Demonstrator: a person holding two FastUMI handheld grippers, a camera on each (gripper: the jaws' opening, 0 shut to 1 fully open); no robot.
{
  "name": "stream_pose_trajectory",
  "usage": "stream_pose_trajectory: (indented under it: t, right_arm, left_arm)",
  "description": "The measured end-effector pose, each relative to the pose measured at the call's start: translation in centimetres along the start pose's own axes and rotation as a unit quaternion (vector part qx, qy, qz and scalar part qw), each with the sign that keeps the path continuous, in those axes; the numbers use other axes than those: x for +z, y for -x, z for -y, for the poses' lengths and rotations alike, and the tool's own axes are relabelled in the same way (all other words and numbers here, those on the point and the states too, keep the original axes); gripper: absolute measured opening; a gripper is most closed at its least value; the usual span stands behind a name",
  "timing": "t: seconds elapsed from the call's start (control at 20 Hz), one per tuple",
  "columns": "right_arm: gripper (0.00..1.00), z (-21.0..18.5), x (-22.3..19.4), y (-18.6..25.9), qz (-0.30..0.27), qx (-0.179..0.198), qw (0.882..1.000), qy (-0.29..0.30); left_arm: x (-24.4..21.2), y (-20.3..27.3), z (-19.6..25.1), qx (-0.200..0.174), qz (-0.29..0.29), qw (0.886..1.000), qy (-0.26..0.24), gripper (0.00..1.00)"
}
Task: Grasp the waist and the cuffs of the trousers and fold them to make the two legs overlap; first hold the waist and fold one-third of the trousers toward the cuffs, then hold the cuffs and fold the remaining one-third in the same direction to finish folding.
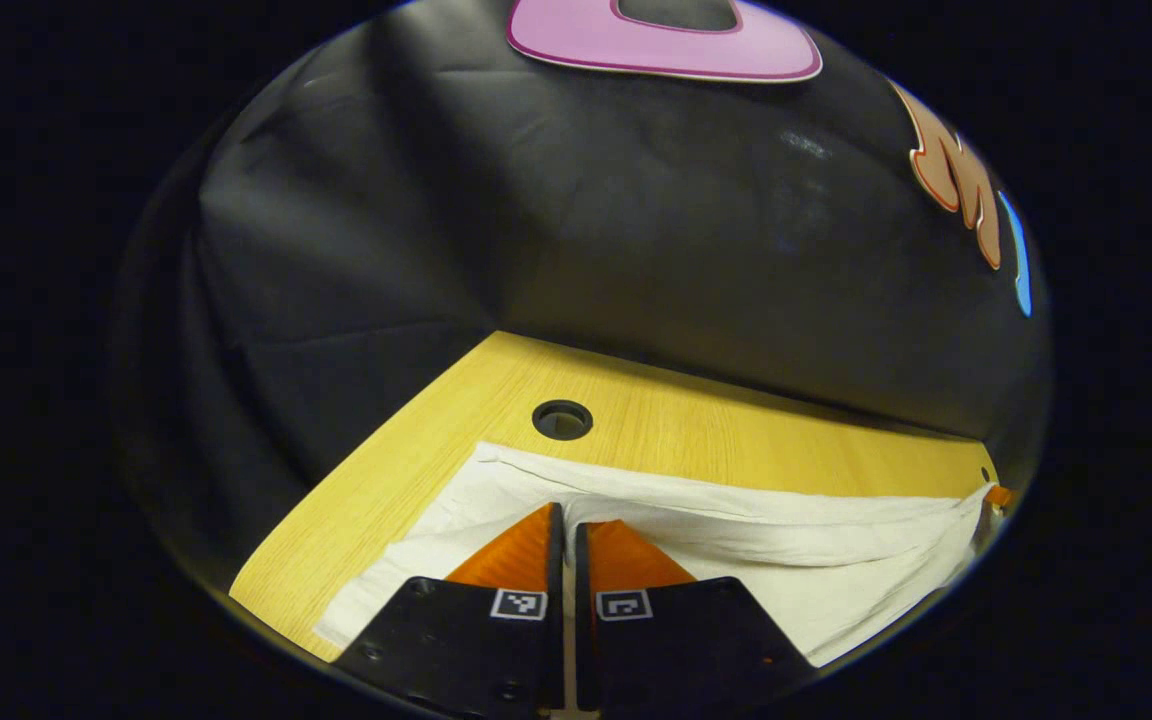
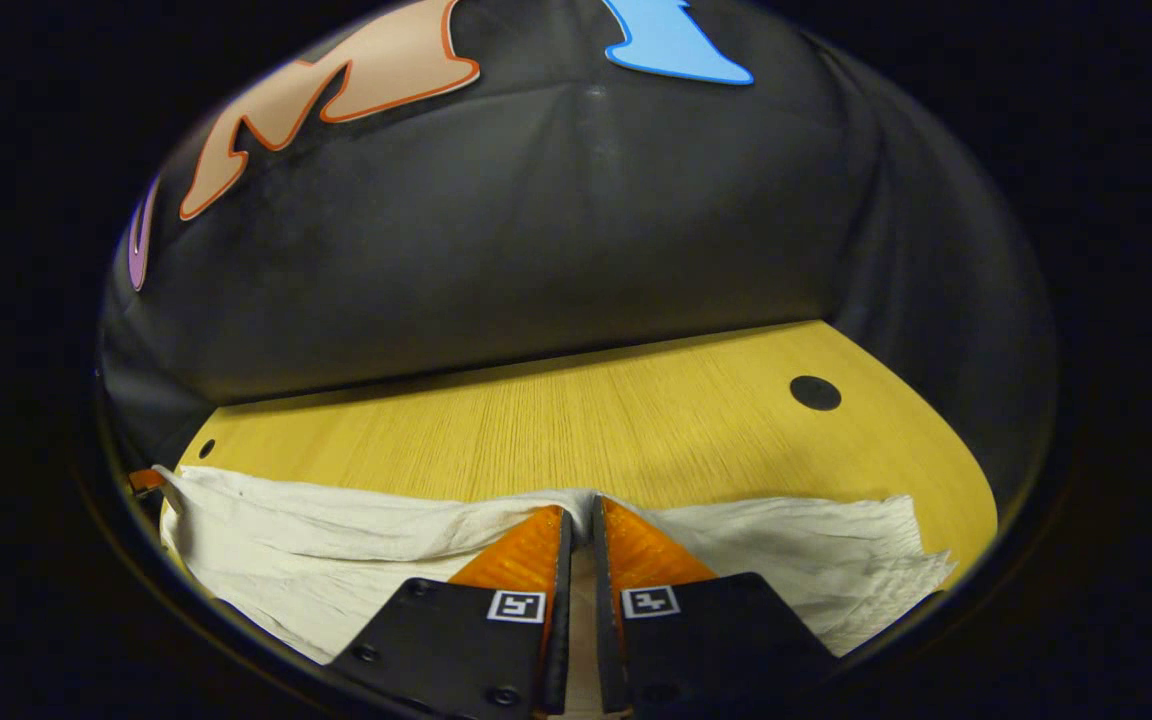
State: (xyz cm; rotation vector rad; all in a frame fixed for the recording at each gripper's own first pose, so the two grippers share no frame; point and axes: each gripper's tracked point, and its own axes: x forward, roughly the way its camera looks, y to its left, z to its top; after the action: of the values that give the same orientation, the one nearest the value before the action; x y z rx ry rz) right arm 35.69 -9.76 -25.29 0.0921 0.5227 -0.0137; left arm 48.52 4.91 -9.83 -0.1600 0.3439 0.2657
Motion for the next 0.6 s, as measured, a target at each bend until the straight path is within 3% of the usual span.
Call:
stream_pose_trajectory:
  t: [0.05,0.15,0.25,0.3,0.35,0.45,0.5,0.6]
  right_arm:
    - [0.16,0.1,0.2,0.1,-0.001,0.003,1.0,-0.004]
    - [0.29,-0.2,0.4,0.1,-0.003,0.015,1.0,-0.012]
    - [0.74,0.4,0.9,0.9,0.004,0.014,1.0,-0.003]
    - [0.97,0.6,1.6,1.5,0.009,0.014,1.0,0.0]
    - [0.93,1.0,2.2,2.2,0.014,0.013,1.0,0.0]
    - [0.97,2.2,3.5,3.9,0.028,0.008,1.0,-0.008]
    - [0.92,3.2,4.3,4.7,0.035,0.001,0.999,-0.012]
    - [0.97,5.5,5.3,6.8,0.046,-0.017,0.999,-0.023]
  left_arm:
    - [-0.3,-0.3,0.3,0.0,-0.005,1.0,0.006,0.07]
    - [-0.4,0.1,0.3,0.008,-0.008,1.0,0.016,0.52]
    - [0.0,1.0,-0.1,0.024,-0.008,1.0,0.017,1.0]
    - [0.1,1.6,0.3,0.02,-0.006,1.0,0.019,0.95]
    - [0.4,1.9,0.5,0.016,-0.004,1.0,0.021,0.96]
    - [1.2,2.9,0.9,0.016,0.007,1.0,0.015,0.96]
    - [1.4,3.4,1.2,0.015,0.011,1.0,0.009,0.96]
    - [1.5,4.8,2.2,0.009,0.013,1.0,0.006,0.96]
